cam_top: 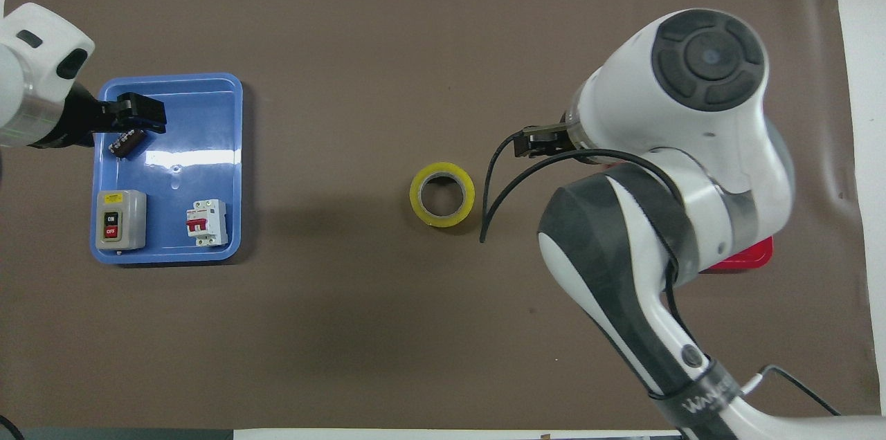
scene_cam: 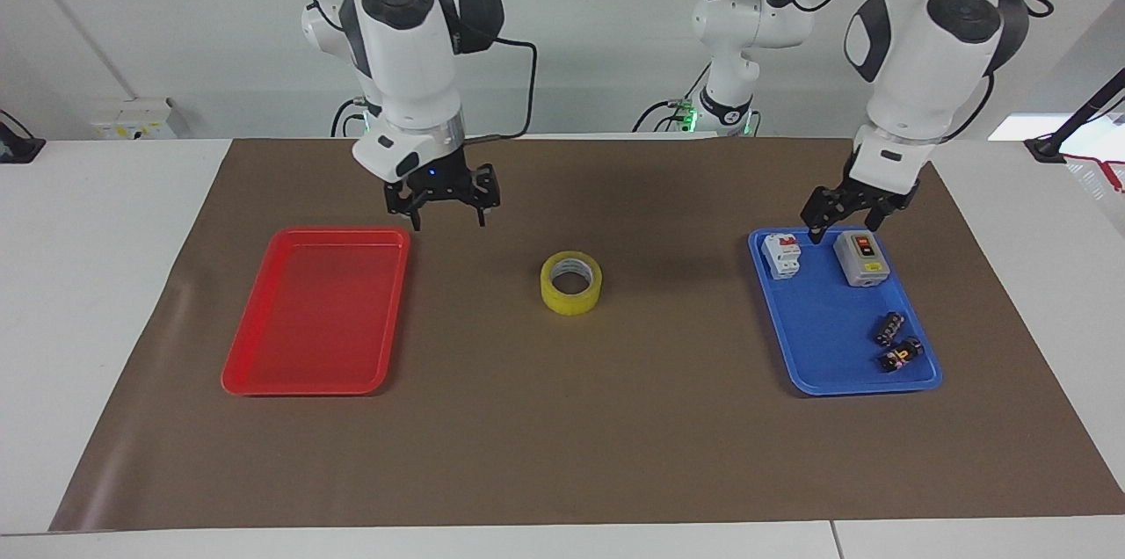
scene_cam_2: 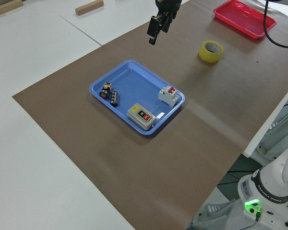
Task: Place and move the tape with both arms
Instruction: 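Retract the left gripper while the right gripper reaches the tape, then grasp the yellow tape roll with the right gripper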
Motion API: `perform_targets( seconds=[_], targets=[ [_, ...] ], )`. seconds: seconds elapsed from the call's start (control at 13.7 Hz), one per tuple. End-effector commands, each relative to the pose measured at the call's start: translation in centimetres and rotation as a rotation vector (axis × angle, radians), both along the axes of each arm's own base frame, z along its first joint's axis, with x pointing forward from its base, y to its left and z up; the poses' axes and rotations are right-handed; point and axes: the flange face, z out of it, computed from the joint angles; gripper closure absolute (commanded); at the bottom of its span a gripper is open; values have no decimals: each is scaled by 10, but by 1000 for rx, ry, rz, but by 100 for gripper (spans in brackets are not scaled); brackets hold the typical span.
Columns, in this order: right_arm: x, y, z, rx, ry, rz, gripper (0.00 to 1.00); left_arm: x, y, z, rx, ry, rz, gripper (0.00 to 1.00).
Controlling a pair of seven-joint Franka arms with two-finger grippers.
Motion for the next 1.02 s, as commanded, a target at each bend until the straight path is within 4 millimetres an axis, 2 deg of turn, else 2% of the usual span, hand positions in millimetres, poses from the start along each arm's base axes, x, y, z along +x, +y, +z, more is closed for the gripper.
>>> perform_targets(
  seconds=[0.0,0.07,0.22,0.29,0.44,0.51,0.66,0.95],
  targets=[
    [5,23,-19,12,-6,2,0,2,27,18,-25,24,-17,0],
    [10,29,-31,18,-14,-22,0,3,37,23,-30,26,-13,0],
    [7,59,-70,11,5,-2,0,2,56,29,-52,39,-21,0],
    [10,66,-86,12,-4,-14,0,0,71,29,-53,43,-23,0],
    [11,83,-122,15,-11,-1,0,-4,79,28,-51,51,-49,0],
    [4,93,-141,23,-22,20,0,-6,79,27,-51,58,-49,0],
    [-10,90,-165,18,-21,68,0,-8,79,25,-53,77,-47,0],
    [-29,80,-191,14,-25,167,0,-15,76,27,-55,102,-52,0]
  ],
)
